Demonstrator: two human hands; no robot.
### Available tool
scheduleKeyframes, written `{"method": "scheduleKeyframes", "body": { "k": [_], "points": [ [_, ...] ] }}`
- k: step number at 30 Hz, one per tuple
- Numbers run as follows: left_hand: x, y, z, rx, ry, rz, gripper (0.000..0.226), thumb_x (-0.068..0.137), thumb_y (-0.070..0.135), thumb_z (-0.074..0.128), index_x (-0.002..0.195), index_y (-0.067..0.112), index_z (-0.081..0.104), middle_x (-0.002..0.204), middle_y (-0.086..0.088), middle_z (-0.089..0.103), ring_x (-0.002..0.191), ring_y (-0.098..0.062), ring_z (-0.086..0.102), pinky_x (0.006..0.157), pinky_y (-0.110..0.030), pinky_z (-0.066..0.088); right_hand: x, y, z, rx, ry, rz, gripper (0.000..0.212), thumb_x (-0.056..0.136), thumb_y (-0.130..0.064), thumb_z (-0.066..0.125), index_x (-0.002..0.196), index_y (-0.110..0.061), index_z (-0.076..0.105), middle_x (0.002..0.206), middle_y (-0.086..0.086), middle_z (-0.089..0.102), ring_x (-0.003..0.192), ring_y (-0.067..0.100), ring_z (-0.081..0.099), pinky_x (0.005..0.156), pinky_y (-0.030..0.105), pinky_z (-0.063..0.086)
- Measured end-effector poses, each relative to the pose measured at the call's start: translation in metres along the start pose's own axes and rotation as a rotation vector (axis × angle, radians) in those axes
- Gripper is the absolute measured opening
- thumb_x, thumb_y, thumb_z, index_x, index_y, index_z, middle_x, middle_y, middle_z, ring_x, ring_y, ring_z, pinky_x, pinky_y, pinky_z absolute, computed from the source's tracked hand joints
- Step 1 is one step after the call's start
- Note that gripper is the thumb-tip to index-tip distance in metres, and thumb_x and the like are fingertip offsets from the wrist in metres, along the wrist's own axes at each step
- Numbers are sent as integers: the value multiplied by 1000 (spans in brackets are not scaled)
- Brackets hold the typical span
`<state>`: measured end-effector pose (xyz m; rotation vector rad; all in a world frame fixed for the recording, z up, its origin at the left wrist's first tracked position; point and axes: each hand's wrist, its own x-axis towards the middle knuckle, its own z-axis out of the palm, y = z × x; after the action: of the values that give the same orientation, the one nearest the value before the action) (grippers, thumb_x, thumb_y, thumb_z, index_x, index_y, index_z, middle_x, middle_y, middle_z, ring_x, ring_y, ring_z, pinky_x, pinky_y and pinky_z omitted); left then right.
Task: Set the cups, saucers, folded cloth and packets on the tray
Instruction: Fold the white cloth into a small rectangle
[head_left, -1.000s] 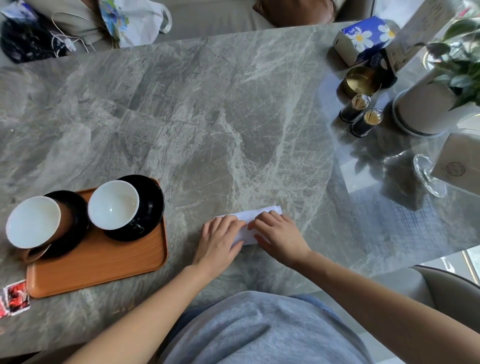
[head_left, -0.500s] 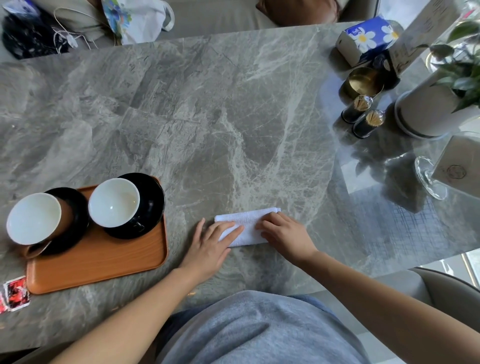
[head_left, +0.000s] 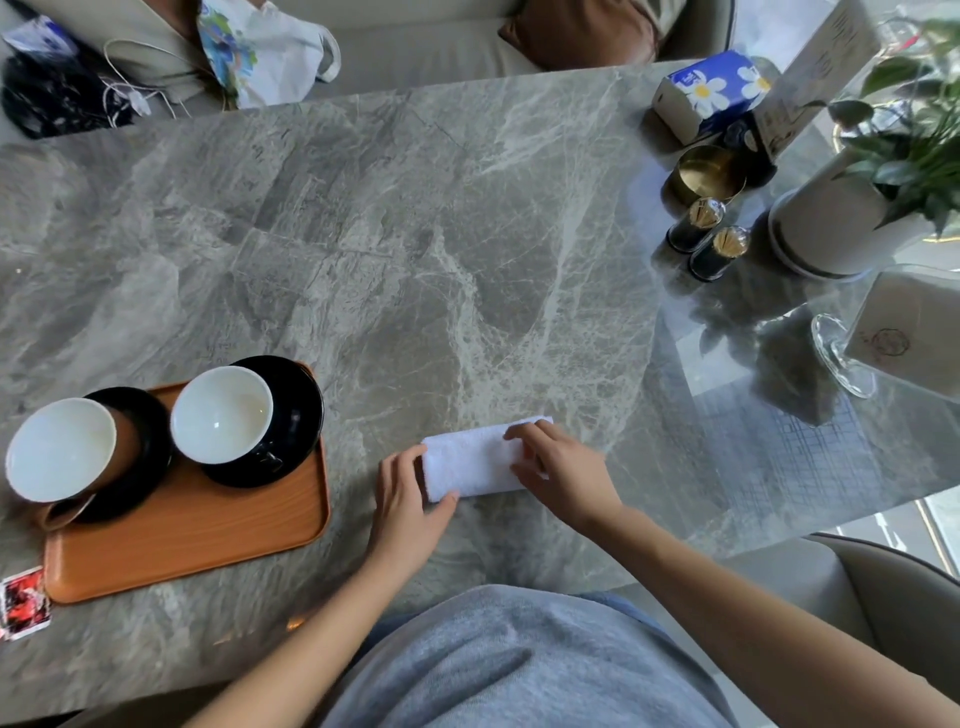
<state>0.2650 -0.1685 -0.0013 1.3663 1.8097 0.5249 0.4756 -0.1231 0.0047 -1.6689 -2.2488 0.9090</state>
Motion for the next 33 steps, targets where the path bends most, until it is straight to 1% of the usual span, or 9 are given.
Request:
{"method": "scheduleKeyframes", "body": {
  "k": [3,5,12,15,17,20,24,28,33],
  "points": [
    [9,8,0,-169,-127,-299,68,76,15,71,130,8,30,132,-12,39,118,-25,44,99,-44,43,9,-1,2,-57,-80,50,34,86,-23,55,119,-31,49,109,-7,56,82,21,60,56,34,47],
    [13,13,0,-248,-179,-389,71,77,16,71,132,8,26,129,-10,44,111,-20,47,91,-35,43,12,-1,3,-88,-99,57,34,87,-24,55,120,-31,48,112,-8,56,82,22,60,56,33,45],
    [23,25,1,-361,-156,-487,66,75,17,75,125,9,33,114,-6,52,96,-16,54,78,-27,43,16,-1,3,-114,-140,70,37,87,-22,59,120,-30,46,117,-7,56,85,24,61,57,29,38],
    [29,30,-3,-506,-156,-534,53,80,18,71,124,5,44,111,-8,60,80,-9,56,59,-19,44,17,-2,3,-125,-142,67,37,87,-21,59,121,-29,45,118,-5,55,87,26,61,59,30,40],
    [35,31,-7,-532,-208,-515,44,82,18,69,121,3,53,112,-12,65,80,-12,59,57,-16,46,17,-3,4,-135,-147,59,37,87,-21,58,121,-29,45,118,-3,55,87,27,61,58,30,40],
    [40,36,-13,-571,-270,-487,35,86,18,64,118,4,59,107,-11,67,87,-17,62,74,-27,51,18,-3,3,-151,-146,54,37,87,-20,58,121,-28,45,117,-2,56,86,28,61,57,30,38],
    [40,43,-11,-592,-258,-460,21,88,18,61,108,13,59,92,1,65,79,-8,60,66,-23,49,19,-4,3,-152,-157,59,38,87,-20,58,122,-26,44,119,0,55,86,30,61,58,32,42],
    [38,46,-5,-504,-209,-355,8,88,12,60,94,11,54,81,1,58,72,-9,54,61,-23,43,19,-7,1,-161,-165,78,37,87,-20,56,122,-25,44,118,1,55,86,31,62,59,33,45],
    [38,44,-5,-487,-176,-274,12,87,8,61,95,13,54,91,-5,59,82,-17,54,69,-28,44,19,-9,-4,-81,-145,98,33,84,-25,53,116,-22,48,107,0,58,84,28,60,60,32,43]
  ]
}}
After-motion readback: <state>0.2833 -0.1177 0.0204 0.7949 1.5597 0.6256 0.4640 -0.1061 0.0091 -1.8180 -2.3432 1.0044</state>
